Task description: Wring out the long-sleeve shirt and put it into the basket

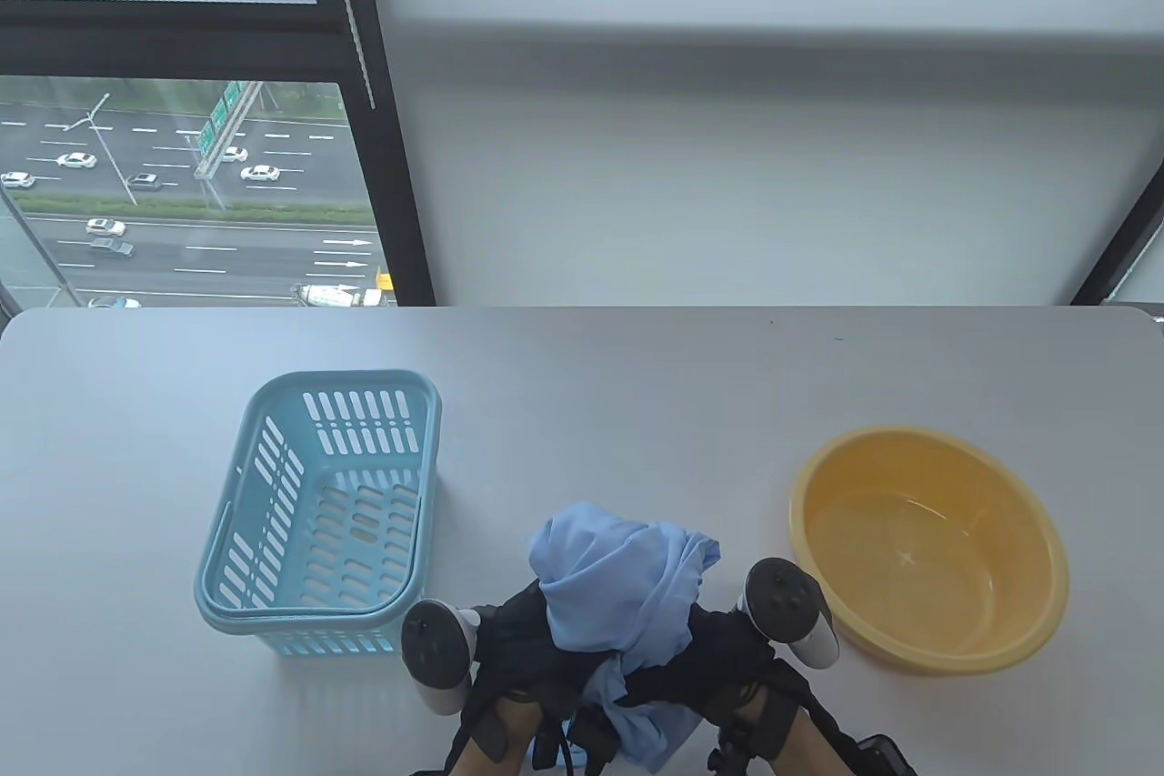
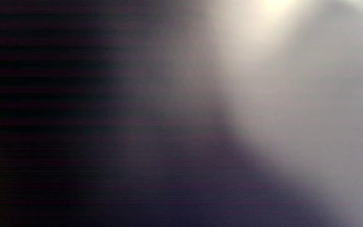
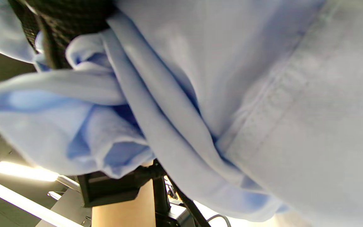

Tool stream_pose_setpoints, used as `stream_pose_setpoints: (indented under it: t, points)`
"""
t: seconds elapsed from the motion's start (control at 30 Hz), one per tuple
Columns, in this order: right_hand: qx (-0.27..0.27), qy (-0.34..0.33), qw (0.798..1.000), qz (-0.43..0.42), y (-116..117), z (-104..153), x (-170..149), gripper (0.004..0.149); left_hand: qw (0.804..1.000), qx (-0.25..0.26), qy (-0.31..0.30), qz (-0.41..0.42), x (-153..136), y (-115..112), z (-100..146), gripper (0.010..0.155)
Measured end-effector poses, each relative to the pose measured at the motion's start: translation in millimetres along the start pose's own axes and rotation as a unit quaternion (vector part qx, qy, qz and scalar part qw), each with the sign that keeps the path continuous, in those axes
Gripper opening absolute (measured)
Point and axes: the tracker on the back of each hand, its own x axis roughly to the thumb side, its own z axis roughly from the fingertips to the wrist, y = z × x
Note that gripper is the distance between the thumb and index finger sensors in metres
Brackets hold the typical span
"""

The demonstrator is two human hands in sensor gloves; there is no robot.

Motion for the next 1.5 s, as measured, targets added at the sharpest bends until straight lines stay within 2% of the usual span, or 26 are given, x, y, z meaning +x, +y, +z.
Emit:
stream_pose_setpoints:
  t: [0.2,0.27,0.43,0.57,0.67,0.8,0.9,1.03,1.1,1.17,1.27,1.33,1.4,1.43,1.5]
  points:
    - [-0.037,0.010,0.998,0.050,-4,0,1,0.074,1.000,-0.011,0.004,-0.023,-1,-5,0,0.060]
    - [-0.058,0.012,0.995,0.076,-5,1,1,0.065,0.999,-0.012,0.005,-0.039,-2,-5,0,0.061]
    - [-0.096,0.010,0.990,0.107,-12,6,3,0.059,0.998,-0.011,0.007,-0.064,0,-6,1,0.069]
    - [-0.166,0.002,0.976,0.143,-24,16,9,0.057,0.997,-0.016,0.001,-0.081,4,-4,1,0.081]
    - [-0.257,-0.006,0.951,0.173,-38,30,15,0.057,0.997,0.001,-0.001,-0.081,7,3,1,0.082]
    - [-0.351,-0.021,0.908,0.228,-47,43,24,0.057,0.996,0.070,0.014,-0.057,6,19,3,0.067]
    - [-0.390,-0.035,0.874,0.287,-47,49,33,0.057,0.995,0.099,0.014,-0.005,3,29,5,0.066]
    - [-0.404,-0.052,0.821,0.400,-41,51,48,0.056,0.992,0.104,-0.001,0.067,3,36,5,0.076]
    - [-0.408,-0.056,0.790,0.455,-35,52,56,0.056,0.993,0.093,-0.012,0.077,8,38,4,0.082]
    - [-0.409,-0.052,0.741,0.530,-30,52,63,0.056,0.998,0.048,-0.018,0.031,13,38,2,0.087]
    - [-0.412,-0.053,0.716,0.561,-28,53,68,0.056,0.999,0.021,-0.018,-0.025,17,31,0,0.094]
    - [-0.415,-0.059,0.699,0.579,-26,54,71,0.056,0.997,-0.044,-0.006,-0.059,19,21,-3,0.103]
    - [-0.416,-0.064,0.692,0.586,-24,54,73,0.057,0.985,-0.113,0.015,-0.127,16,9,-5,0.112]
    - [-0.417,-0.067,0.696,0.581,-24,54,74,0.058,0.980,-0.124,0.020,-0.155,14,4,-5,0.115]
    - [-0.424,-0.073,0.728,0.535,-23,55,76,0.059,0.962,-0.164,0.041,-0.216,6,-8,-5,0.121]
